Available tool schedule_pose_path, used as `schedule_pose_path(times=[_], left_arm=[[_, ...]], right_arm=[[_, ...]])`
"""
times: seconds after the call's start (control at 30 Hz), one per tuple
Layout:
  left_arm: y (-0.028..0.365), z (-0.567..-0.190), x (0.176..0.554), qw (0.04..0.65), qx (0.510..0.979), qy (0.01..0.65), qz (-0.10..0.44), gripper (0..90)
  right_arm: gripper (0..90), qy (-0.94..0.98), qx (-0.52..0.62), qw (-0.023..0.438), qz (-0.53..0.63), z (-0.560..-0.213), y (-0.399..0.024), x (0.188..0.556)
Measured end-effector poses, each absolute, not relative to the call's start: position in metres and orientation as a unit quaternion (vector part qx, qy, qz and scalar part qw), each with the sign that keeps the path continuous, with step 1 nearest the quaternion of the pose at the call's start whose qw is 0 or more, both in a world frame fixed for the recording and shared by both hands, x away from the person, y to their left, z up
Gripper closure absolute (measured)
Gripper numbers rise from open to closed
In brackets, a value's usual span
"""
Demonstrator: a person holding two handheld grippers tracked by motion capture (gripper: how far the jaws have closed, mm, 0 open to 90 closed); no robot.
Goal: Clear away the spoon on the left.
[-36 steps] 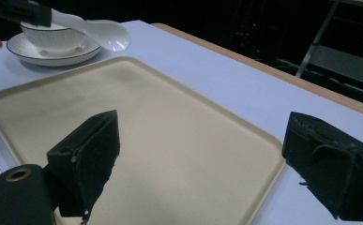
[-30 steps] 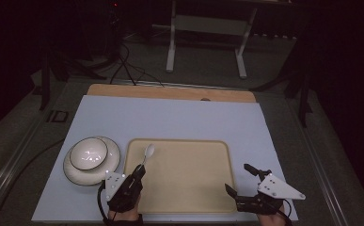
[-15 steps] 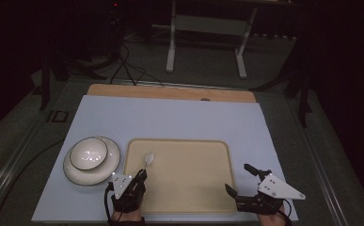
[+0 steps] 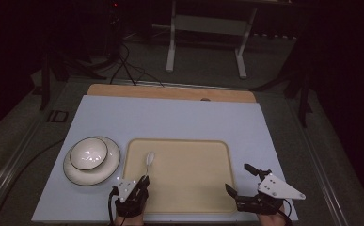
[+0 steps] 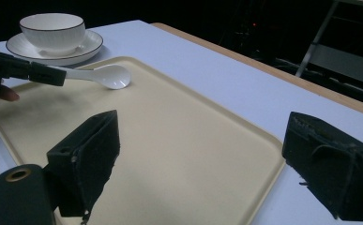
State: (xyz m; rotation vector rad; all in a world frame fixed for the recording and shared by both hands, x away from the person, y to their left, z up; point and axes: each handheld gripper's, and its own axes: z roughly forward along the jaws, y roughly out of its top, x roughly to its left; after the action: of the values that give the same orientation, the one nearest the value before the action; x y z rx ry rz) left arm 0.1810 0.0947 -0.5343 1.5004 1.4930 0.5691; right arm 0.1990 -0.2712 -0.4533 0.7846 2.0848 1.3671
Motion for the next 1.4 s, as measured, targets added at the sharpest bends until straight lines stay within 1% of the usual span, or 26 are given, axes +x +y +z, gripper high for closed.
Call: schedule_pose_path(times=[0.33,0.47,0.73,0.9,1.03,1.2,1.23,1.33,1.4], left_arm=[[0.097,-0.543,0.181,0.434,0.614,0.624,0.212,83.4],[0.098,-0.546,0.182,0.425,0.618,0.63,0.203,79.6],[0.1,-0.549,0.187,0.408,0.622,0.639,0.197,79.1],[0.1,-0.551,0.189,0.4,0.627,0.639,0.199,76.9],[0.101,-0.55,0.19,0.396,0.628,0.639,0.201,72.7],[0.1,-0.549,0.193,0.39,0.634,0.635,0.207,70.3],[0.1,-0.548,0.193,0.388,0.636,0.634,0.21,68.4],[0.1,-0.544,0.194,0.39,0.638,0.629,0.214,68.3],[0.099,-0.543,0.194,0.39,0.639,0.627,0.217,66.0]], right_arm=[[11.5,0.77,0.291,0.261,0.504,-0.453,-0.272,0.199],[11.5,0.771,0.291,0.26,0.504,-0.453,-0.272,0.199],[11.5,0.77,0.292,0.259,0.504,-0.453,-0.272,0.199],[11.5,0.77,0.291,0.259,0.504,-0.453,-0.272,0.199],[11.5,0.77,0.291,0.259,0.505,-0.453,-0.272,0.199],[11.6,0.771,0.291,0.258,0.504,-0.453,-0.271,0.199],[11.6,0.772,0.29,0.258,0.504,-0.453,-0.271,0.199],[11.6,0.772,0.29,0.258,0.504,-0.453,-0.271,0.199],[11.6,0.772,0.29,0.258,0.503,-0.453,-0.271,0.199]])
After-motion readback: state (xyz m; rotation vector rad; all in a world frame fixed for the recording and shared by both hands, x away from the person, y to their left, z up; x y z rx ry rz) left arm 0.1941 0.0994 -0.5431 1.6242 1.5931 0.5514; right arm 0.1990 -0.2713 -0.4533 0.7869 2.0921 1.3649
